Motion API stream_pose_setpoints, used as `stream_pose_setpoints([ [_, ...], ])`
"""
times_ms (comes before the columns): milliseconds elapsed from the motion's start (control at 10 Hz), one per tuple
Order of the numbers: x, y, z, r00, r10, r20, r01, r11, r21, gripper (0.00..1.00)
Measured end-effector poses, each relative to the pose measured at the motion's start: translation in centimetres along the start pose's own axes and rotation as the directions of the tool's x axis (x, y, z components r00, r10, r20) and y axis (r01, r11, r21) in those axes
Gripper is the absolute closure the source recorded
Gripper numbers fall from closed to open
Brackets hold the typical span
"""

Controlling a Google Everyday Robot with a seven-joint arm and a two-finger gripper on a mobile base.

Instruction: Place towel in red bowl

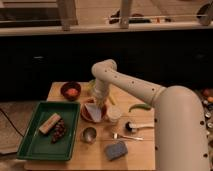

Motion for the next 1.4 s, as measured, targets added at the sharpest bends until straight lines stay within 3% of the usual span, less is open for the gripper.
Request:
stream_pose_setpoints([
  [300,0.1,0.0,-0.2,1.0,0.006,-0.005,-0.006,1.0,-0.01,0.21],
  [1400,0.9,-0.2,-1.1,0.999,0.001,-0.036,-0.002,1.0,-0.027,0.2],
])
